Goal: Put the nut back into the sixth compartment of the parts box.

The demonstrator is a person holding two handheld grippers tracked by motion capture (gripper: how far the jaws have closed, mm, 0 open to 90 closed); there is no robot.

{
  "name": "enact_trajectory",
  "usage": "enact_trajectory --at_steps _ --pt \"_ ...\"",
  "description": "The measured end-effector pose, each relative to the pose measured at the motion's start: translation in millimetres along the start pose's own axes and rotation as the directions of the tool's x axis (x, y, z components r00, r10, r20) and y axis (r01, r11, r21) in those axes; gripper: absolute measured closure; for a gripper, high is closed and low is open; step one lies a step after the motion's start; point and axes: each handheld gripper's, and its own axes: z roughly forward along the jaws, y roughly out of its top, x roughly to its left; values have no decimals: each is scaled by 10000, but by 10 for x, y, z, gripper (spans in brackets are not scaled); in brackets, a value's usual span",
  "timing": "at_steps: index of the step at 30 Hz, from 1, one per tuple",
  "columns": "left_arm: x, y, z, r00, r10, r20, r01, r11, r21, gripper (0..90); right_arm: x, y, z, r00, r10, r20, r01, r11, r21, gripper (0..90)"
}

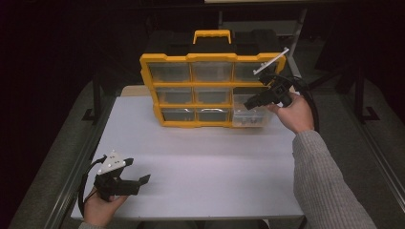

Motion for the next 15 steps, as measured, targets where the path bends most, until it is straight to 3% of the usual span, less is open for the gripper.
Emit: enact_trajectory --at_steps 9,10,15 --pt "0 -3 2 10000 -45 2 45 10000 -35 146 0 -10 93 10000 -47 4 47 9997 251 665" --pt "12 -3 -7 10000 70 -17 -70 10000 61 146 0 -7 93 10000 -23 -35 23 9998 207 656" --pt "5 -4 -10 10000 -97 -3 97 10000 -19 145 5 -7 33 9999 77 81 -76 10000 -60 633"
